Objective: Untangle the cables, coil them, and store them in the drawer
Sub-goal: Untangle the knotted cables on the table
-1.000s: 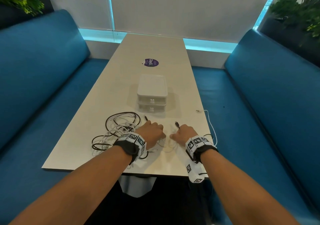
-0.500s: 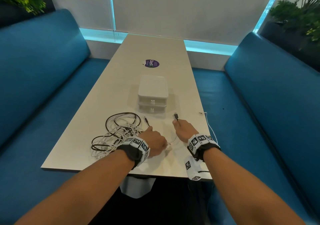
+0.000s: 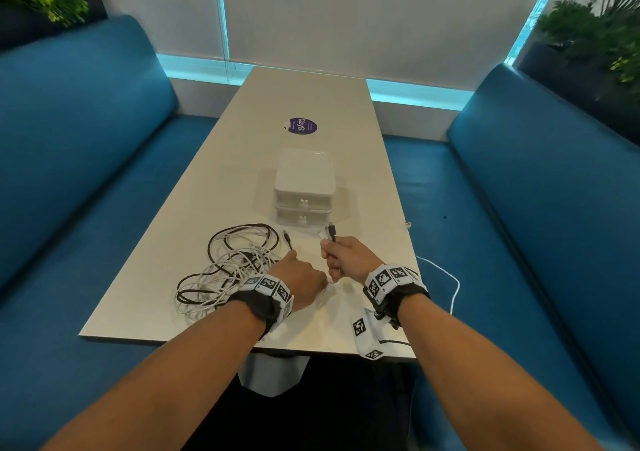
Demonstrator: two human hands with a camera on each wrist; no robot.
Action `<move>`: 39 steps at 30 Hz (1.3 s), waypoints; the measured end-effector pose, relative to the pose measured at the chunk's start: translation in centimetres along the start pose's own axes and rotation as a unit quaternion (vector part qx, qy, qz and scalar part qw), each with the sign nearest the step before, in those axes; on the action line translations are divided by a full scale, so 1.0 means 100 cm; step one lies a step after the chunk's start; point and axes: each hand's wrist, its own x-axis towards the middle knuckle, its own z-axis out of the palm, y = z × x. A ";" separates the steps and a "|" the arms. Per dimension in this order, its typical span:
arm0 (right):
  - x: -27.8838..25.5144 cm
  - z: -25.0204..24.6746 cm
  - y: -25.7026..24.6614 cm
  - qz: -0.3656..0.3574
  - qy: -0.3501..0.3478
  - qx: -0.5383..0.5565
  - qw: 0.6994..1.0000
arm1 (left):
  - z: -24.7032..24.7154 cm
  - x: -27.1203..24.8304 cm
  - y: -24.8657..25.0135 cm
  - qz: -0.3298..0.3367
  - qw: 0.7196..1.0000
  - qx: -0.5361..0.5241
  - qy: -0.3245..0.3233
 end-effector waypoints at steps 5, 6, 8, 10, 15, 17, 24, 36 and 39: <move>0.002 0.004 0.000 0.016 0.019 -0.027 0.999 | -0.002 -0.001 -0.002 0.009 1.000 0.003 -0.009; 0.002 0.005 -0.002 0.014 0.020 -0.070 0.997 | -0.002 0.000 -0.002 0.014 1.000 0.002 -0.007; 0.002 0.005 -0.001 -0.007 0.015 -0.243 0.970 | 0.002 0.003 -0.005 0.016 1.000 -0.015 0.000; -0.001 -0.001 0.006 -0.014 0.005 -0.409 0.912 | 0.004 0.004 -0.015 0.007 0.999 -0.036 0.015; -0.012 -0.031 0.024 0.055 0.110 -0.505 0.854 | 0.007 -0.004 -0.041 -0.005 0.998 -0.031 0.046; -0.010 -0.028 0.021 0.083 0.123 -0.474 0.868 | 0.007 -0.005 -0.035 -0.009 0.999 -0.004 0.047; 0.005 -0.001 0.002 0.085 0.077 -0.315 0.942 | 0.010 0.004 -0.016 -0.007 0.996 0.038 0.086; 0.009 0.007 0.012 0.032 0.028 -0.283 0.958 | 0.016 0.012 -0.016 -0.017 0.993 0.002 0.116; 0.008 0.003 0.021 0.013 0.015 -0.287 0.958 | 0.011 0.008 -0.019 -0.020 0.994 -0.011 0.106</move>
